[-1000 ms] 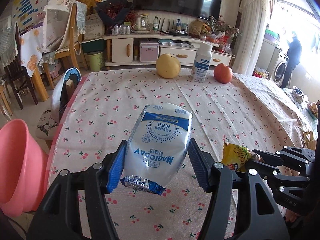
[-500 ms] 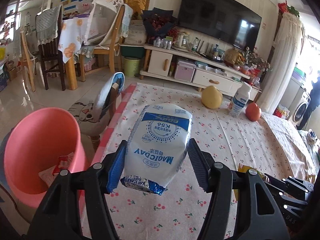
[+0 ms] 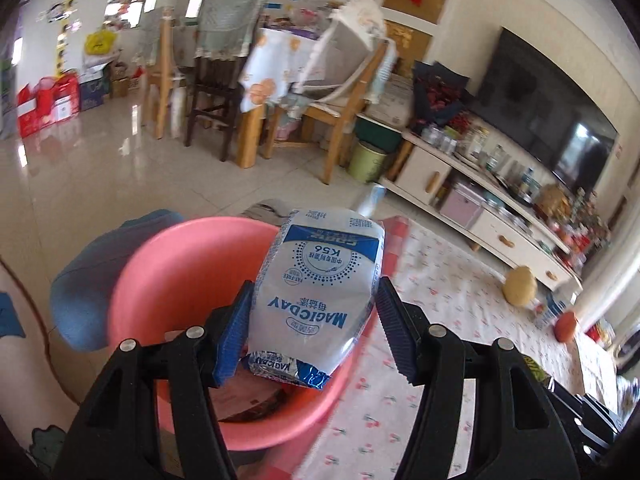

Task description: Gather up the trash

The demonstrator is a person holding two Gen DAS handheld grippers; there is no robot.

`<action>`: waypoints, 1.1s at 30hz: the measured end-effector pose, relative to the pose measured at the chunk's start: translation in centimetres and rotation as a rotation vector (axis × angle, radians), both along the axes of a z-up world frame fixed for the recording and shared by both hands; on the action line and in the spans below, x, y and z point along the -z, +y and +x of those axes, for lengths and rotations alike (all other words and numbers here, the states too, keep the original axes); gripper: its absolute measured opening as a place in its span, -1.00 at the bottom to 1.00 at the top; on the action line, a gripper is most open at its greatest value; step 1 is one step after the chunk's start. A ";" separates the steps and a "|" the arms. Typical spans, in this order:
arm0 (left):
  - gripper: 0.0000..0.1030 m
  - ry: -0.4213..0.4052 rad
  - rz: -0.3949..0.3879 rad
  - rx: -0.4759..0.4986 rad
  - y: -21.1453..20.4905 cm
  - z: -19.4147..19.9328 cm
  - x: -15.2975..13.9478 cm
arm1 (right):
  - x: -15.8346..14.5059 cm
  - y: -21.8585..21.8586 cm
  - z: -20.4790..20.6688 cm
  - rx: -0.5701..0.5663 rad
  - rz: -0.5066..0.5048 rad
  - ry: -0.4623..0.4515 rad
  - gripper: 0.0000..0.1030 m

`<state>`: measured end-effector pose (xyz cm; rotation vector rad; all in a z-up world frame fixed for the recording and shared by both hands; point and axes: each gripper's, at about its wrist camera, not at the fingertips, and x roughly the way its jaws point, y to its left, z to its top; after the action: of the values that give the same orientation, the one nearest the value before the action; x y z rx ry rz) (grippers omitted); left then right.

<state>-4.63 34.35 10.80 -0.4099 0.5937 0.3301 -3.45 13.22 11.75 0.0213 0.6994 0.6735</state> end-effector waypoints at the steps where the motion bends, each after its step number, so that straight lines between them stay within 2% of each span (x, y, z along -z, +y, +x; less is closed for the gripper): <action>1: 0.20 0.004 -0.009 -0.021 0.9 -0.1 0.1 | -0.2 1.4 0.2 -0.017 0.001 -0.004 -0.56; 8: 0.20 0.031 -0.108 -0.131 5.5 -0.3 1.4 | -0.3 8.6 1.8 -0.094 0.012 -0.020 -0.56; 12: 0.21 0.057 -0.159 -0.177 7.1 -0.3 2.4 | 1.2 11.2 3.4 -0.097 0.005 0.004 -0.53; 15: 0.21 0.080 -0.196 -0.193 7.9 -0.1 3.1 | 2.7 12.2 4.7 -0.104 0.012 0.057 -0.49; 19: 0.32 0.097 -0.190 -0.203 8.0 0.0 3.4 | 3.7 11.1 4.8 -0.055 0.009 0.068 -0.05; 26: 0.66 0.049 -0.135 -0.183 6.6 -0.2 2.4 | 4.2 6.6 3.5 0.055 -0.050 0.033 0.68; 29: 0.76 0.049 -0.118 -0.170 5.9 0.0 1.9 | 4.3 4.8 2.7 0.090 -0.103 0.010 0.72; 33: 0.79 0.050 -0.071 -0.153 4.4 0.1 1.3 | 4.3 2.7 1.2 0.124 -0.177 -0.036 0.74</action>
<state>-4.48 38.71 9.53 -0.5176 0.6256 0.4680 -2.22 15.92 7.48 -0.1100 0.7148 0.4905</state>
